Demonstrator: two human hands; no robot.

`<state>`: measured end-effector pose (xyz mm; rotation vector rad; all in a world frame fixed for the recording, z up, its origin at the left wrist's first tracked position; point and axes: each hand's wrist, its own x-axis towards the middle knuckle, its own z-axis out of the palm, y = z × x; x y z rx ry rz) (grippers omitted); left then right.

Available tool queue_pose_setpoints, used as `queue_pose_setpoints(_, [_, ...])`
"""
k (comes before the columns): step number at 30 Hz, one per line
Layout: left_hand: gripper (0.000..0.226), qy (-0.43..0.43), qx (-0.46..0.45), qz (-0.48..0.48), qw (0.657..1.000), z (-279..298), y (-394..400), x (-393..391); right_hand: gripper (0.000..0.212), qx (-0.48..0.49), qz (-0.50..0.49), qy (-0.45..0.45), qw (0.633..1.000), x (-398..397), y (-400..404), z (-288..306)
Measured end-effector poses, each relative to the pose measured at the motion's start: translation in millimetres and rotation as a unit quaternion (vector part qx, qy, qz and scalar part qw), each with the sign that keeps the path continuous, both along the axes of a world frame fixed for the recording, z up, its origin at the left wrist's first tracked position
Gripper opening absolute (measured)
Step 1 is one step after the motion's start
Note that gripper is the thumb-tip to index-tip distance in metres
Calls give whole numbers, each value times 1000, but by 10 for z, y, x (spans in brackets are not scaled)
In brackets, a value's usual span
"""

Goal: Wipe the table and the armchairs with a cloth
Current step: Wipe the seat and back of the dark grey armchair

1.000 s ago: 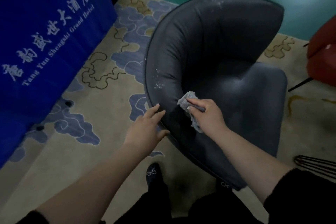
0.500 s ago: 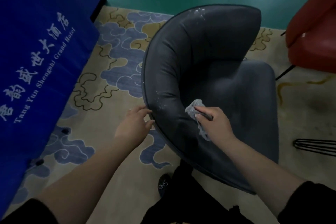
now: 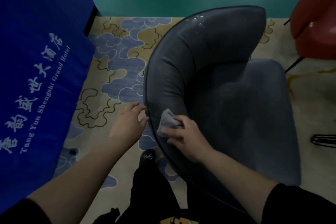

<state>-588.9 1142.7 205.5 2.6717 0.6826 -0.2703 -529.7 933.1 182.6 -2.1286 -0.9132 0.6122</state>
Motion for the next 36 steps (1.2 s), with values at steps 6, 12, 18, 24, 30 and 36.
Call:
queue_pose_setpoints(6, [43, -22, -11, -86, 996, -82, 456, 480, 25, 21, -104, -55, 993, -99, 210, -164])
queue_pose_setpoints(12, [41, -61, -4, -212, 975, -85, 795, 929, 25, 28, -357, 68, 931, 76, 464, -187])
queue_pose_setpoints(18, [64, -28, 34, -354, 934, -103, 950, 1076, 35, -8, -301, -13, 954, 47, 856, -50])
queue_pose_setpoints(24, [68, -23, 22, -369, 929, -109, 953, 1024, 30, -90, -385, -17, 918, -215, 547, -103])
queue_pose_setpoints(30, [67, -10, 50, -378, 924, -128, 885, 1018, 29, -57, -446, 25, 893, -217, 731, 20])
queue_pose_setpoints(36, [66, -9, 64, -387, 920, -174, 904, 1043, 31, -100, -343, -40, 933, -202, 1146, 57])
